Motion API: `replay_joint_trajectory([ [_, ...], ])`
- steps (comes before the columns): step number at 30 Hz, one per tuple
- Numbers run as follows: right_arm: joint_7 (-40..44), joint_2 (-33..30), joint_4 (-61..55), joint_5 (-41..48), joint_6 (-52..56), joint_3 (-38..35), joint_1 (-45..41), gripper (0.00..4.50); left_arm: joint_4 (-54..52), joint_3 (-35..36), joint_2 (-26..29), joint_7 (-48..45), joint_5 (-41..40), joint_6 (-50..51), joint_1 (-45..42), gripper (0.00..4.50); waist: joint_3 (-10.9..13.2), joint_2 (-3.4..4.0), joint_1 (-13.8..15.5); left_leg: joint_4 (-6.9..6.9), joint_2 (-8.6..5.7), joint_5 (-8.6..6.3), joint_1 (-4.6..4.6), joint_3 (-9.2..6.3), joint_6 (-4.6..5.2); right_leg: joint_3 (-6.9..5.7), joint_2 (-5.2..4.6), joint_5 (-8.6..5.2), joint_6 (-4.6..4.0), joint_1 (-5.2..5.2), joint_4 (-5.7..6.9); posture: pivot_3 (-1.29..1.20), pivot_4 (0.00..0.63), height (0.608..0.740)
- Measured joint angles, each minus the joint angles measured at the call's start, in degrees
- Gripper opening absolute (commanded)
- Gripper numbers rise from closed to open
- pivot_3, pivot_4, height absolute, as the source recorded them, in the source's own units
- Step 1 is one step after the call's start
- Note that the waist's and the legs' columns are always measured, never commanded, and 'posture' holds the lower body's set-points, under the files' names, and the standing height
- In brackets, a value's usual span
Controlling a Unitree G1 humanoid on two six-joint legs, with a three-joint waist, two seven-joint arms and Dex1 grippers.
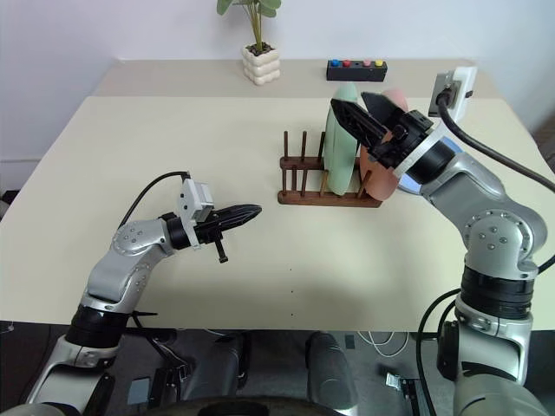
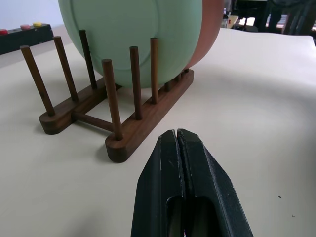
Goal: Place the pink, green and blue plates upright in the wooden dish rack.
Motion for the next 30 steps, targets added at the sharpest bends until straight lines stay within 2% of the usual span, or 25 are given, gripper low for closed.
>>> replay_joint_trajectory([
  [3, 3.48, -2.48, -1.06, -1.17, -0.33, 0.07, 0.0, 4.47, 0.0, -0.12, -0.1, 0.01, 0.0, -0.01, -0.03, 0.0, 0.03, 0.05, 0.04, 0.0, -0.01, 0.0, -0.03, 0.02, 0.0, 0.01, -0.01, 0.0, 0.0, -0.03, -0.01, 0.0, 0.15, 0.73],
  [9, 16.03, -19.43, 0.22, -6.93, -3.84, -6.96, 1.31, 4.47, -0.05, -0.29, 0.04, -0.06, -0.01, 0.04, -0.02, 0.0, 0.04, -0.04, 0.36, 0.01, -0.01, -0.01, -0.08, 0.05, 0.01, 0.0, -0.04, -0.02, -0.03, -0.02, -0.13, 0.0, 0.15, 0.73],
  [14, 28.27, -29.93, 9.7, -21.39, -12.78, -9.63, 15.74, 4.47, -0.8, -2.31, 0.69, -1.67, 0.0, 0.23, 0.3, 0.0, 0.04, -0.08, 0.29, 0.02, -0.02, -0.01, -0.05, 0.14, 0.02, 0.05, -0.06, -0.03, -0.04, 0.0, -0.14, 0.0, 0.15, 0.73],
  [17, 32.51, -30.75, 13.74, -28.49, -18.13, -8.27, 20.12, 4.47, -0.95, -3.0, 0.73, -2.36, 0.01, 0.23, 0.17, 0.0, 0.01, 0.05, -0.42, 0.0, -0.01, -0.01, 0.07, 0.29, 0.02, 0.19, -0.05, -0.03, -0.03, -0.03, -0.06, 0.0, 0.15, 0.73],
  [21, 33.33, -31.0, 18.69, -37.21, -24.83, -2.24, 20.01, 4.47, -0.97, -3.98, 0.6, -2.59, 0.02, 0.23, -0.61, 0.0, 0.02, 0.02, -1.21, 0.03, -0.01, -0.01, 0.07, 0.29, 0.02, 0.19, -0.05, -0.03, -0.03, -0.02, -0.04, 0.0, 0.15, 0.73],
  [26, 30.17, -28.81, 28.78, -51.5, -36.47, 9.87, 15.05, 4.47, -1.72, -4.4, 1.36, -2.96, 0.06, 0.34, -0.64, 0.0, 0.03, 0.02, -1.57, -0.01, -0.01, -0.01, 0.07, 0.29, 0.02, 0.19, -0.05, -0.02, 0.0, -0.05, -0.05, 0.0, 0.15, 0.73],
  [30, 27.06, -22.74, 39.07, -59.42, -45.62, 17.07, 7.72, 4.47, -3.18, -4.36, 2.0, -2.96, 0.03, 0.97, -0.09, 0.0, 0.05, 0.01, -1.48, -0.01, -0.01, -0.01, 0.06, 0.28, 0.02, 0.19, -0.05, 0.0, 0.02, -0.05, -0.04, 0.0, 0.15, 0.73],
])
